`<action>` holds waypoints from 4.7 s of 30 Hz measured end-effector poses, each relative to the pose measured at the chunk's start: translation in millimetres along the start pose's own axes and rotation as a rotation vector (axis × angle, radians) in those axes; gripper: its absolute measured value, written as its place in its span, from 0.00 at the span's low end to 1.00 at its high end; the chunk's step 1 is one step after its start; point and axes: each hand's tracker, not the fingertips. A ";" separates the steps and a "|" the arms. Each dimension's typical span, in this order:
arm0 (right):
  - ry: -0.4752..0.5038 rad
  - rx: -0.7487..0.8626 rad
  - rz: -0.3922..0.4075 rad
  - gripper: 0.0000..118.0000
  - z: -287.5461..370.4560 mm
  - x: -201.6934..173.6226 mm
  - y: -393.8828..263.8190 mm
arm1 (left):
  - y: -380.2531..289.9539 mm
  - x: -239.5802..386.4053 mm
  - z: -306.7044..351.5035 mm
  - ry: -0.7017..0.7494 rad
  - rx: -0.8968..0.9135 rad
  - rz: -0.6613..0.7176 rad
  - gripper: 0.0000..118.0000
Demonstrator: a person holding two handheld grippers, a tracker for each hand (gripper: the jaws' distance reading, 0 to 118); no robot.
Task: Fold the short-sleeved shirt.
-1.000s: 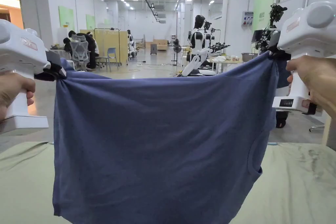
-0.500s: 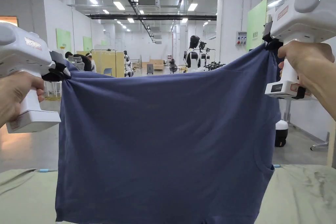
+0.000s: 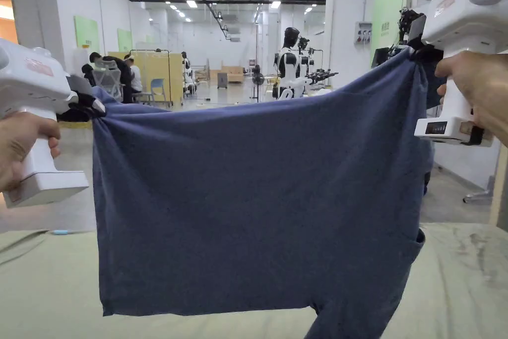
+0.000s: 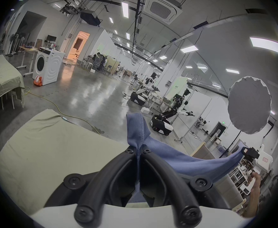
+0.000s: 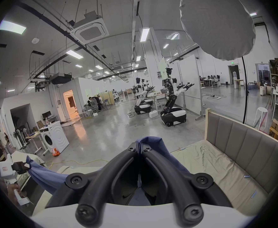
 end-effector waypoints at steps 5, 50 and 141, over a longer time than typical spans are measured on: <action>0.031 -0.034 0.053 0.03 29.0 11.3 -59.0 | -57.8 -24.6 11.0 -0.041 -0.067 -0.001 0.02; 0.005 -0.747 -0.111 0.21 339.4 191.5 -532.3 | -494.8 -163.2 304.5 0.167 -0.593 -0.077 0.53; 0.045 -0.369 0.045 0.68 258.3 129.9 -420.9 | -405.4 -104.2 268.9 0.176 -0.146 0.018 0.60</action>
